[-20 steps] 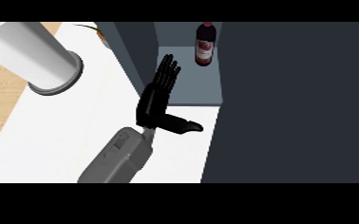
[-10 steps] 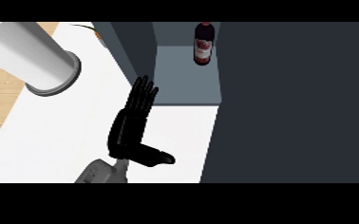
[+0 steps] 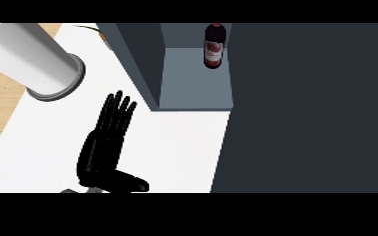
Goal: Pick up the wine, place it into the cabinet and close the cabinet
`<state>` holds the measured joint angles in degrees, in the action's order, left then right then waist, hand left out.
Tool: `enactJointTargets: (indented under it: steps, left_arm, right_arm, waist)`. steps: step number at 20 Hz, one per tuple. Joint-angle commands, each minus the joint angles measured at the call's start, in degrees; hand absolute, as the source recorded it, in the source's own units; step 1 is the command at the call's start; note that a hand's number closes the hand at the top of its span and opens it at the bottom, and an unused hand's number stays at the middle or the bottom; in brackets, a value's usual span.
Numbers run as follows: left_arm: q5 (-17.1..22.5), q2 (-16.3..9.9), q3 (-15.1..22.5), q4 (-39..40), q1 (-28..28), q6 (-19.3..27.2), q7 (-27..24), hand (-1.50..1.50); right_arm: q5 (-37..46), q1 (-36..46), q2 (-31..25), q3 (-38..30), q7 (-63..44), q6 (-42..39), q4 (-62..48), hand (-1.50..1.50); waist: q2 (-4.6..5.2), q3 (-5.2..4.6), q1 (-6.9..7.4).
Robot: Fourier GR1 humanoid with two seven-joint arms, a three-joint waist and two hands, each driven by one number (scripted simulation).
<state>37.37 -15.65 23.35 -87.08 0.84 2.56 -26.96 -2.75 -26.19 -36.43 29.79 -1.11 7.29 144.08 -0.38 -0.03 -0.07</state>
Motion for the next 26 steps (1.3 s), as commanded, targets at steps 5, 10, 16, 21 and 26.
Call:
enactJointTargets:
  steps: [5, 10, 16, 21, 26]
  left_arm:
    - [3.18, -7.91, -7.48, -3.1, -4.65, -5.97, -1.25, -1.5]
    - [7.9, -12.02, -12.95, -4.68, -4.73, -8.43, 2.89, -1.5]
    - [8.71, -14.14, -16.95, -1.39, -4.49, -11.8, 2.07, -1.5]
    - [8.99, -15.06, -17.69, -0.93, -5.41, -14.65, 1.95, -1.5]
    - [9.0, -15.05, -17.7, 0.63, -5.68, -17.52, 1.38, -1.5]
  right_arm:
    - [-1.73, -3.72, -4.75, 8.38, -2.47, -7.08, 13.05, 1.5]
    - [-0.01, -1.44, -3.14, 9.95, -3.67, -5.88, 13.6, 1.5]
    - [2.65, 3.35, -0.36, 14.1, -6.74, -4.78, 12.2, 1.5]
    - [2.43, 9.11, 3.26, 17.58, -13.28, -3.87, 10.79, 1.5]
    - [-0.35, 14.81, 6.46, 16.85, -15.24, -4.49, 7.84, 1.5]
  waist:
    - [-0.06, -0.07, -0.13]
    - [0.06, -0.06, -0.12]
    - [0.17, -0.11, -0.16]
    - [0.28, -0.22, 0.58]
    - [0.6, -0.34, 1.48]
